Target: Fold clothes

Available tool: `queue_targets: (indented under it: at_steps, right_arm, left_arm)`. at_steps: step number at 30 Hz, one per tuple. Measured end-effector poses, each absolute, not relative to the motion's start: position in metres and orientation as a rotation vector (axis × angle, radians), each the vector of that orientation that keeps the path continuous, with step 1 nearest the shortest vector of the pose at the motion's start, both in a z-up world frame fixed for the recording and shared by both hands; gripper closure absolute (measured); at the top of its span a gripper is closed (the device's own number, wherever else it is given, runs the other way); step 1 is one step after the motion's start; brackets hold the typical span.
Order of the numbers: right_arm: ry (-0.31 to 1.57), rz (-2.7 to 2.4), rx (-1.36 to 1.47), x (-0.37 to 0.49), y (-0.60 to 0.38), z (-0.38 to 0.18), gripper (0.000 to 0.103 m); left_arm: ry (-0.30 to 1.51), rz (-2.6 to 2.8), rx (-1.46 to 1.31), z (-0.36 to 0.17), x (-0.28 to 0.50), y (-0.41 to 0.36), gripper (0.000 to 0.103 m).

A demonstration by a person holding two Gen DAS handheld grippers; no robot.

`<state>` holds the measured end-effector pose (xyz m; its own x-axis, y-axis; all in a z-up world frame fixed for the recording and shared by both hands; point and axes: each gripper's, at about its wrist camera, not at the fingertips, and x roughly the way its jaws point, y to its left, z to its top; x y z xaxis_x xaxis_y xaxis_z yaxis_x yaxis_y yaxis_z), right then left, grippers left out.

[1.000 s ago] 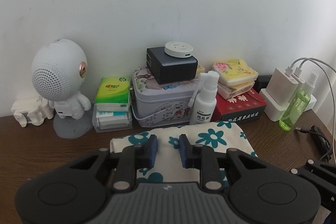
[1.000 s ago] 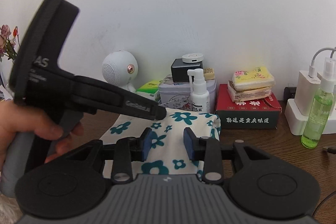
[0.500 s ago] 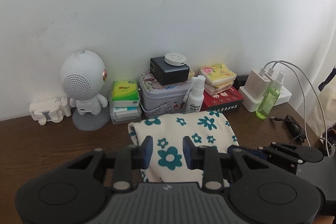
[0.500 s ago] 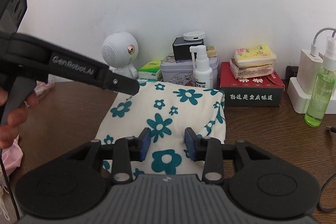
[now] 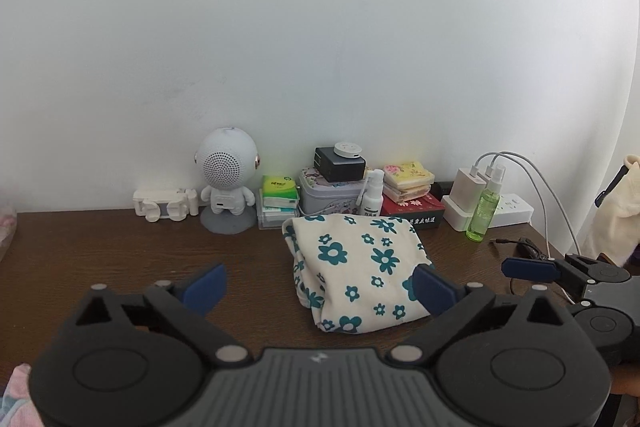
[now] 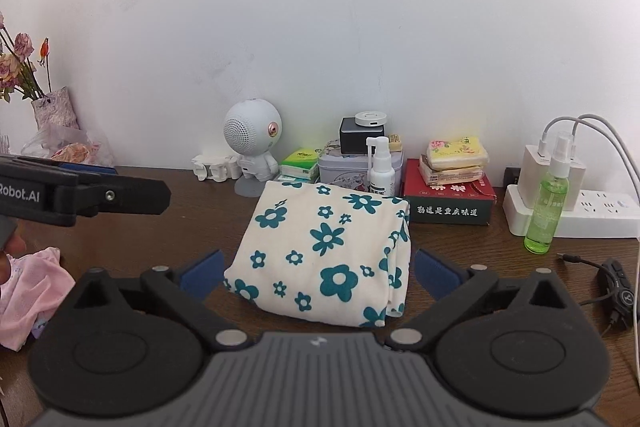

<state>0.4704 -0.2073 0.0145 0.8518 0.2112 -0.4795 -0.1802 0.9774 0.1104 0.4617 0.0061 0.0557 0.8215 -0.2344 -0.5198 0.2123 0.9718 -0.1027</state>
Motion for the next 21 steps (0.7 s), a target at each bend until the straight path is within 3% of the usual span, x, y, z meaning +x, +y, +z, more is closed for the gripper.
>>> queue_targets:
  at_steps: [21]
  right_arm:
    - [0.508, 0.175, 0.071, 0.313, -0.203, 0.041, 0.0]
  left_arm:
    - [0.538, -0.208, -0.109, 0.038, 0.311, 0.004, 0.0]
